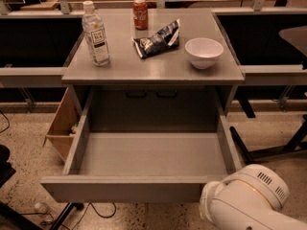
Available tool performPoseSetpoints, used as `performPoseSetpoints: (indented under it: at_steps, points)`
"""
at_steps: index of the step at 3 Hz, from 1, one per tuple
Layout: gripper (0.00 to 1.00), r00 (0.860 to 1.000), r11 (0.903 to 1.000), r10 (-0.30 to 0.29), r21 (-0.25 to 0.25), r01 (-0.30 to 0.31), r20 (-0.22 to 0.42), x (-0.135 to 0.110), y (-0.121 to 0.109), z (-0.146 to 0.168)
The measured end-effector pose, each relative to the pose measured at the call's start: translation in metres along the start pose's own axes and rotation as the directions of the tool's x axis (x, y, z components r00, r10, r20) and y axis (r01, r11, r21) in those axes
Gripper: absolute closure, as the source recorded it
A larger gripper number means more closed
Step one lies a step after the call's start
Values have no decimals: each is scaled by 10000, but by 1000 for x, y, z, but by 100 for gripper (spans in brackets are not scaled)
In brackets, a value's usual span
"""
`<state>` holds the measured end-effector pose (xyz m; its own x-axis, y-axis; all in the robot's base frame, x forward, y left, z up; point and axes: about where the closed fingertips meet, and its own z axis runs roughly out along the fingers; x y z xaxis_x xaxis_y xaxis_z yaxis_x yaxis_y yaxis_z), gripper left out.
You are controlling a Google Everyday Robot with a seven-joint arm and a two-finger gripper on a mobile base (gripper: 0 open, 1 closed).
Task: Close top drawer
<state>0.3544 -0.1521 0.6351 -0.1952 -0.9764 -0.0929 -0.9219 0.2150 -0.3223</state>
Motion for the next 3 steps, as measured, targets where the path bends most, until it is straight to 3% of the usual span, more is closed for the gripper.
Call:
performPoseSetpoints:
  at_steps: [1, 2, 3]
  points:
    - [100, 9970, 9999, -64, 149, 53, 775, -15, -17, 18]
    - [100, 9970, 9999, -64, 149, 53, 775, -15, -16, 18]
    - [100, 9906, 9979, -360, 576, 286, 1320, -31, -44, 21]
